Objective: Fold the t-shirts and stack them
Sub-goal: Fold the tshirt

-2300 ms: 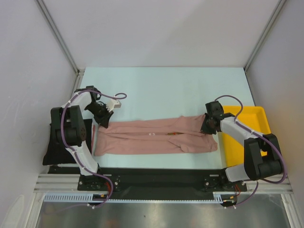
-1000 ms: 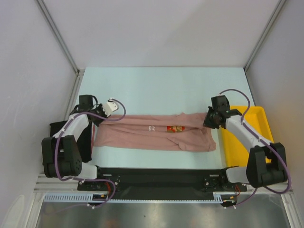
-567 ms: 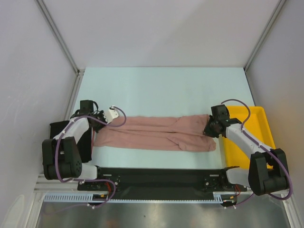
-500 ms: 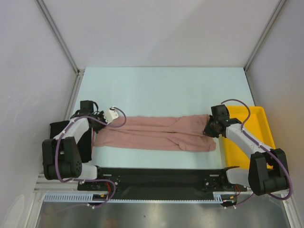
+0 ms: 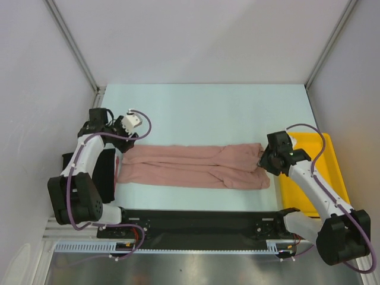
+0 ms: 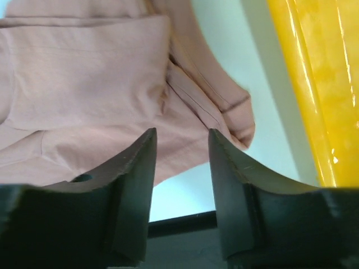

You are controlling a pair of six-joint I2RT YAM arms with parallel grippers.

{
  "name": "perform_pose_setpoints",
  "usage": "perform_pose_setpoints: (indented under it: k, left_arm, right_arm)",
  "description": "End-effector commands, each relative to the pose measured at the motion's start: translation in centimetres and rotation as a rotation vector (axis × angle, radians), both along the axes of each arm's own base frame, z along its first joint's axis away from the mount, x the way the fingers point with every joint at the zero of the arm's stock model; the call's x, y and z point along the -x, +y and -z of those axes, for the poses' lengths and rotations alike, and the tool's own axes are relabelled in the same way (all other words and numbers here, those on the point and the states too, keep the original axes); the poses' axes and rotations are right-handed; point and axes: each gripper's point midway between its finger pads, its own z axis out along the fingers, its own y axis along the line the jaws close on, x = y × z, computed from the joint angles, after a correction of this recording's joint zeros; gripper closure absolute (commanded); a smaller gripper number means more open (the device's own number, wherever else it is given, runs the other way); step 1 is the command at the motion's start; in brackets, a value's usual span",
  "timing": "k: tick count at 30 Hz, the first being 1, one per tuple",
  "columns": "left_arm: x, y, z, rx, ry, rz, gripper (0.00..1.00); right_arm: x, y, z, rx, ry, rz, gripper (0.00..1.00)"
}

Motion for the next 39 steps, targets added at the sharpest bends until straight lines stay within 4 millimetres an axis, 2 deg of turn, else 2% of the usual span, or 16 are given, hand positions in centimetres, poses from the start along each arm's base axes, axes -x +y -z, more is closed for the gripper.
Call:
perform_pose_setpoints:
  k: [1,5,8,16,20,23,24,26,27,29,30,31,32,34,35,39]
  left_arm:
    - [-2.2,0.3,1.7,0.056,0.004,-0.178,0.33]
    - [-4.6,3.0,5.3,-0.025,0.057,-0.362,0.42]
    - [-5.5,3.6,6.3,-0.074,0.059,-0.381,0.4]
    - [0.0,2.5,10.9,-0.184,0.177,-0.252,0.4]
    - [5.6,1.5,12.9,-0.227,0.242,-0.102,0.41]
    - [9.2,0.8,13.4,-0.272,0.254,0.02,0.42]
    - [9.9,0.4,13.4,-0.261,0.258,0.048,0.41]
    - [11.6,-0.4,13.0,-0.272,0.273,0.122,0.41]
    - [12.1,-0.9,12.9,-0.279,0.282,0.152,0.41]
    - [13.4,-1.4,12.9,-0.283,0.317,0.174,0.41]
    - [13.8,-2.1,12.9,-0.283,0.322,0.198,0.41]
    - [14.6,-2.7,12.9,-0.26,0.35,0.2,0.41]
    - [15.3,-3.3,13.0,-0.25,0.368,0.216,0.41]
    - [16.7,-5.7,12.6,-0.216,0.39,0.269,0.4]
    - [17.0,-6.6,12.4,-0.204,0.389,0.288,0.4]
    - [19.2,-11.7,11.7,-0.134,0.443,0.416,0.39]
  right_arm:
    - [3.3,-0.8,2.1,-0.001,0.098,0.091,0.55]
    - [3.0,0.1,4.4,-0.051,0.114,0.118,0.86]
    - [2.6,0.6,6.0,-0.068,0.14,0.122,0.98]
    - [-0.2,0.2,8.7,-0.036,0.178,0.122,1.0]
    - [-5.3,-0.9,7.4,0.007,0.104,0.108,1.0]
    - [-8.6,-1.2,8.2,0.056,0.112,0.082,1.0]
    - [-11.5,-0.6,6.6,0.049,0.056,0.06,1.0]
    - [-13.9,0.0,7.6,0.048,0.074,0.037,1.0]
    - [-16.7,0.5,5.9,0.037,0.02,0.026,1.0]
    - [-19.1,1.1,7.2,0.034,0.039,0.014,1.0]
    - [-19.9,1.7,7.6,0.024,0.051,0.002,1.0]
    - [-22.7,2.4,5.8,0.006,-0.008,-0.003,1.0]
    - [-23.3,2.8,7.5,0.004,0.027,-0.012,1.0]
    - [-26.7,4.7,5.8,-0.027,-0.043,-0.052,1.0]
    - [-27.6,5.4,7.5,-0.035,-0.021,-0.068,1.0]
    - [-32.2,9.0,8.6,-0.091,-0.032,-0.161,1.0]
